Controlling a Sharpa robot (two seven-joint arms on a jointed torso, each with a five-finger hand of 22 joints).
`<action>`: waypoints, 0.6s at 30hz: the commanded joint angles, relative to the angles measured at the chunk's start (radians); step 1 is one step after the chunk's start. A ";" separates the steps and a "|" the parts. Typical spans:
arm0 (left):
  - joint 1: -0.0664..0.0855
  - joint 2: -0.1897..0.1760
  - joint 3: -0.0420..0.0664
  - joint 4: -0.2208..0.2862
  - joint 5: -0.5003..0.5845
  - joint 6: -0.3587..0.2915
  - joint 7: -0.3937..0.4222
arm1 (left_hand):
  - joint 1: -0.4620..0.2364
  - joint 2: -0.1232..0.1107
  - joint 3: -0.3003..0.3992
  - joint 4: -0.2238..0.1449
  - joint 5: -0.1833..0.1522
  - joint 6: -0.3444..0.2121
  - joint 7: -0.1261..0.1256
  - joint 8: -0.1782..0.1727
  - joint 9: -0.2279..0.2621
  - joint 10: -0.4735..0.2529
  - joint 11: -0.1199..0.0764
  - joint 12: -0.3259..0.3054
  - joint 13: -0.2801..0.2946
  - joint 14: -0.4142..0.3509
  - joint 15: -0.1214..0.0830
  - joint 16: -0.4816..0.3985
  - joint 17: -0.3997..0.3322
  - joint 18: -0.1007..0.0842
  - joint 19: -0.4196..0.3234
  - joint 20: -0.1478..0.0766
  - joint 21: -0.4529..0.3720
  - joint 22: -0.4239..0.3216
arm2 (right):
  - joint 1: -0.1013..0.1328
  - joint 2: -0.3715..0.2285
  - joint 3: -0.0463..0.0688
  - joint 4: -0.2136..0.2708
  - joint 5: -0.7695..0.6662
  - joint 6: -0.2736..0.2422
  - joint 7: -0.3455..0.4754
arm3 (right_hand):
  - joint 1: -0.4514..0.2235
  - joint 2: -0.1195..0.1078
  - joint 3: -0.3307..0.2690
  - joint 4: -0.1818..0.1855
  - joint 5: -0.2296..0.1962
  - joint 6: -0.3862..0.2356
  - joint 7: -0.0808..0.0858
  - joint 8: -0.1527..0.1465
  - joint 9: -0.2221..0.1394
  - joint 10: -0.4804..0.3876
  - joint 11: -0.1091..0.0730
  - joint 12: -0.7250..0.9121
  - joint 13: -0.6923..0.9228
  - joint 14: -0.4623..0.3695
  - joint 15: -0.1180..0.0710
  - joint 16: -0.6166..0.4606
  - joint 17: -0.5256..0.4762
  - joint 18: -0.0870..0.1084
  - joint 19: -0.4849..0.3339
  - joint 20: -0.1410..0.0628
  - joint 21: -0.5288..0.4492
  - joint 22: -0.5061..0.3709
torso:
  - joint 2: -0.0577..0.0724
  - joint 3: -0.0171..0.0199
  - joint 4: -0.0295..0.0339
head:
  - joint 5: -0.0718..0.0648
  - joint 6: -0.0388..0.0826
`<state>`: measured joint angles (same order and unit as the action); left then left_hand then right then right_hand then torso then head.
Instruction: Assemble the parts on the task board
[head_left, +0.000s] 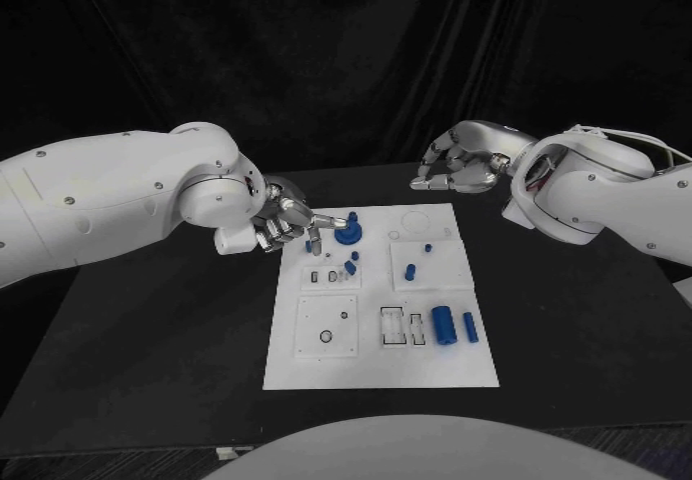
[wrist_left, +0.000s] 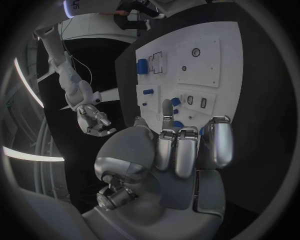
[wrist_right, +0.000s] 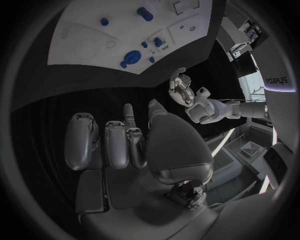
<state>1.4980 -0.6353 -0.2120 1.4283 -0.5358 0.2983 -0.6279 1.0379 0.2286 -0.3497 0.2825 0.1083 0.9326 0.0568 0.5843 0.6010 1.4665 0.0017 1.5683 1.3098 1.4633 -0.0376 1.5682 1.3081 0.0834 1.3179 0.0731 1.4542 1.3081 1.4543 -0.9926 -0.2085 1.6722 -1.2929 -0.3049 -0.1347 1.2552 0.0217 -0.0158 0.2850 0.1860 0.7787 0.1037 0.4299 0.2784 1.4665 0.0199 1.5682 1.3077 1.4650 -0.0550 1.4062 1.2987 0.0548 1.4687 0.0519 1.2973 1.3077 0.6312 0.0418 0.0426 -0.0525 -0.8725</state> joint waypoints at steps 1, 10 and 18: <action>0.003 0.033 0.001 -0.031 0.000 0.058 -0.089 | 0.007 0.010 0.013 -0.002 0.020 -0.007 0.006 -0.035 -0.003 0.104 -0.002 0.003 0.261 0.108 -0.003 0.003 0.263 -0.015 -0.006 -0.002 -0.007 0.002 | -0.003 -0.002 0.001 0.006 0.001 -0.008 -0.015 | -0.005 0.007 -0.006 -0.003 0.006 -0.008 0.002 0.007 0.002 0.104 0.005 0.003 0.263 0.055 0.007 0.004 0.000 0.007 0.003 0.008 -0.003 0.172 | -0.024 0.0143 -0.0121 | -0.006 0.000; 0.002 0.107 0.001 -0.097 0.000 0.023 -0.108 | 0.039 0.001 0.085 -0.023 0.047 -0.050 0.057 -0.278 -0.109 0.104 0.041 0.003 0.261 0.108 0.034 0.003 0.263 -0.015 -0.009 0.029 -0.019 0.006 | -0.005 0.004 0.001 0.012 0.001 -0.007 -0.017 | 0.003 0.011 -0.006 -0.009 0.026 -0.018 0.004 0.004 0.001 0.104 0.005 0.003 0.263 0.055 0.008 0.004 0.000 0.008 0.003 0.008 -0.006 0.172 | -0.035 0.0248 -0.0234 | 0.003 0.000; -0.017 0.141 0.001 -0.124 0.000 0.017 -0.117 | 0.031 -0.004 0.117 -0.026 0.051 -0.052 0.078 -0.383 -0.188 0.104 0.061 0.003 0.261 0.108 0.052 0.003 0.263 -0.014 -0.010 0.050 -0.024 0.010 | -0.005 0.001 0.001 0.018 0.001 0.000 -0.024 | 0.011 0.014 -0.005 -0.014 0.040 -0.021 0.005 0.004 0.001 0.104 0.006 0.003 0.263 0.055 0.008 0.002 -0.003 0.008 0.002 0.008 -0.009 0.171 | -0.036 0.0292 -0.0272 | 0.018 0.000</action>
<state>1.4864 -0.4970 -0.2119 1.3068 -0.5358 0.3179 -0.6956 1.0663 0.2327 -0.2363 0.2577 0.1553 0.8773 0.1306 0.2046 0.4162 1.4662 0.0557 1.5682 1.3096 1.4654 0.0077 1.5682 1.3079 0.0836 1.3085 0.1147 1.4321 1.3079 1.4515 -0.9901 -0.2083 1.6866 -1.2917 -0.3053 -0.1366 1.2581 0.0319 -0.0197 0.2752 0.2231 0.7643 0.1107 0.4299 0.2791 1.4665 0.0198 1.5682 1.3075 1.4650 -0.0550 1.4062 1.2976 0.0547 1.4650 0.0556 1.2933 1.3075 0.5964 0.0693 0.0173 -0.0374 -0.8728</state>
